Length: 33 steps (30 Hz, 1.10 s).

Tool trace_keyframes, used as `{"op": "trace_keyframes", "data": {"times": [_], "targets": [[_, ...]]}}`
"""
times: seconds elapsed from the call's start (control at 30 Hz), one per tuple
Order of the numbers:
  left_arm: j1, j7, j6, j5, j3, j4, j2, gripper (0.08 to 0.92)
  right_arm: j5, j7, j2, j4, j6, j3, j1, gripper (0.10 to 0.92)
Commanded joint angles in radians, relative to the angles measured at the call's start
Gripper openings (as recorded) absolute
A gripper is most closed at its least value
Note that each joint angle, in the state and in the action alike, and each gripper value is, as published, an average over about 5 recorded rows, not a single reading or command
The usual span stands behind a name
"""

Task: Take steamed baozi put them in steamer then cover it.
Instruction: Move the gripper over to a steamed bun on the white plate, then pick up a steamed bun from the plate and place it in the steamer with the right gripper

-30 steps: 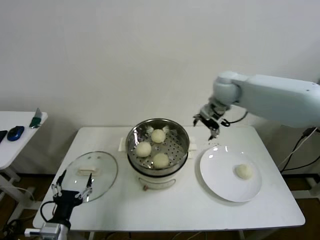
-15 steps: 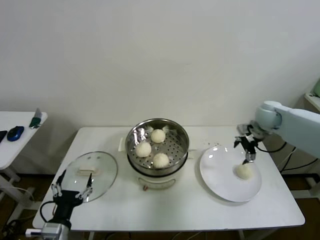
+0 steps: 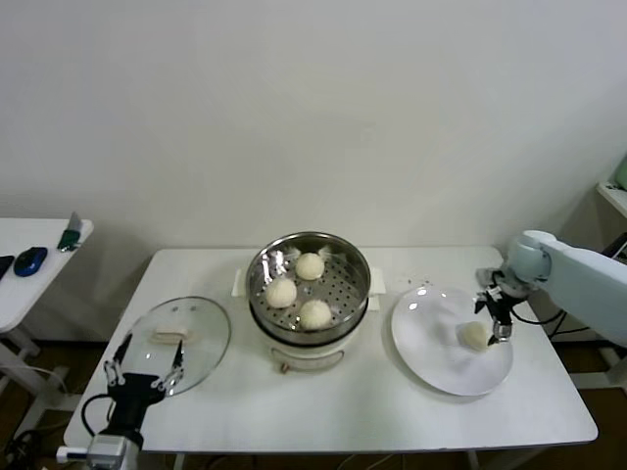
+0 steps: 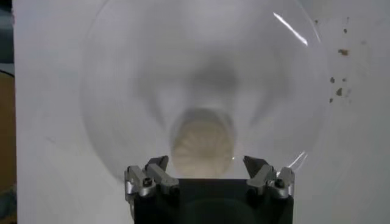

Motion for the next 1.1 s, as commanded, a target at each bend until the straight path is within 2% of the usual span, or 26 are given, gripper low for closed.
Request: {"op": "trace_keyframes", "data": {"times": [0.03, 0.37, 0.53, 0.77, 0.93, 1.1], "targets": [[0.000, -0.001, 0.003, 0.008, 0.000, 0.002, -0.004, 0.823, -0.039, -0.006, 0.073, -0.112, 0.011, 0.096, -0.102, 0.823], [0.003, -0.001, 0.003, -0.002, -0.007, 0.000, -0.003, 0.823, -0.046, -0.016, 0.085, -0.116, 0.007, 0.086, -0.106, 0.821], [0.004, -0.001, 0.002, -0.002, -0.007, -0.001, -0.004, 0.823, -0.042, -0.015, 0.081, -0.116, 0.007, 0.087, -0.103, 0.749], [0.007, -0.001, 0.001, -0.002, -0.006, -0.002, -0.005, 0.823, -0.011, -0.011, 0.061, -0.088, 0.000, 0.070, -0.077, 0.693], [0.010, -0.001, 0.002, -0.007, -0.007, -0.003, 0.006, 0.823, 0.104, 0.000, 0.037, -0.012, -0.035, -0.024, 0.051, 0.687], [0.004, 0.002, 0.002, -0.014, 0.000, -0.004, 0.013, 0.823, 0.335, 0.010, 0.062, 0.067, -0.083, -0.226, 0.299, 0.687]]}}
